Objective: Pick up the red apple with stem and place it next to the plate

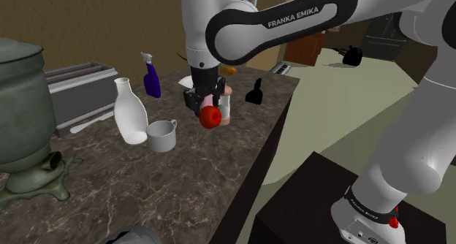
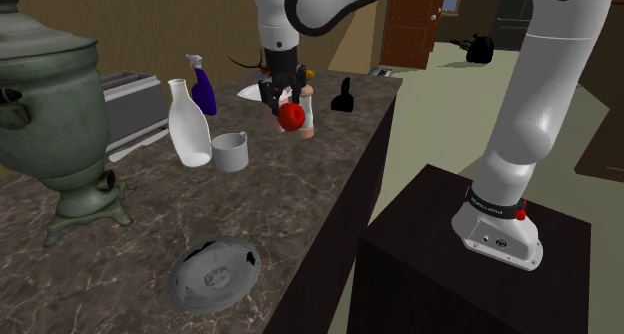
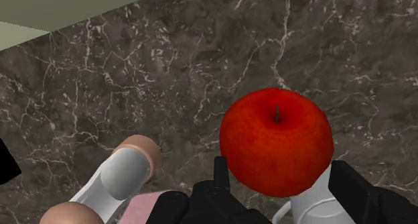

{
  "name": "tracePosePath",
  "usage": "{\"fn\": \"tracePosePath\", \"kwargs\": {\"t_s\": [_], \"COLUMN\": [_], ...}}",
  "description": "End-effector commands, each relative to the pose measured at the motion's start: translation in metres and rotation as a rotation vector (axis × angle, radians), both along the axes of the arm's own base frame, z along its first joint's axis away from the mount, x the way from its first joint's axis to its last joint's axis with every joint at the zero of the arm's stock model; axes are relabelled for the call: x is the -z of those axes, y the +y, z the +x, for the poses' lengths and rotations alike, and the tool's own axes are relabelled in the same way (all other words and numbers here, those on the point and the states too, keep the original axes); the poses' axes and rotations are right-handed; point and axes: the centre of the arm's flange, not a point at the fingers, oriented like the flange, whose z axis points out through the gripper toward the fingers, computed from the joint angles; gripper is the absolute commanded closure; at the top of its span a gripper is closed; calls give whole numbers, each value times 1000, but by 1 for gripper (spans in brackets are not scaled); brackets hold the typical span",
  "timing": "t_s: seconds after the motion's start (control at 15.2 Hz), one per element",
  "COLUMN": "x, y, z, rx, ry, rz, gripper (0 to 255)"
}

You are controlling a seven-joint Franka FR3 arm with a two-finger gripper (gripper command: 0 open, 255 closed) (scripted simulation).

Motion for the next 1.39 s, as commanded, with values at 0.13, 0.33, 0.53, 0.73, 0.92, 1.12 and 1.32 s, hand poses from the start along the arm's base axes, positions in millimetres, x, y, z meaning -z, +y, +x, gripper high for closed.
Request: {"fn": "tracePosePath", "kwargs": {"t_s": [0.13, 0.33, 0.53, 0.73, 0.92, 1.12, 1.32], "x": [0, 0, 0, 0, 0, 0, -1], "y": [-39, -69, -99, -130, -160, -190, -220], "z": [31, 57, 83, 108, 134, 160, 185], "rx": [-1, -1, -1, -1, -1, -1, -1], "ry": [0, 0, 0, 0, 0, 0, 0], "rz": [0, 0, 0, 0, 0, 0, 0], "gripper": [255, 255, 255, 255, 255, 255, 255]}}
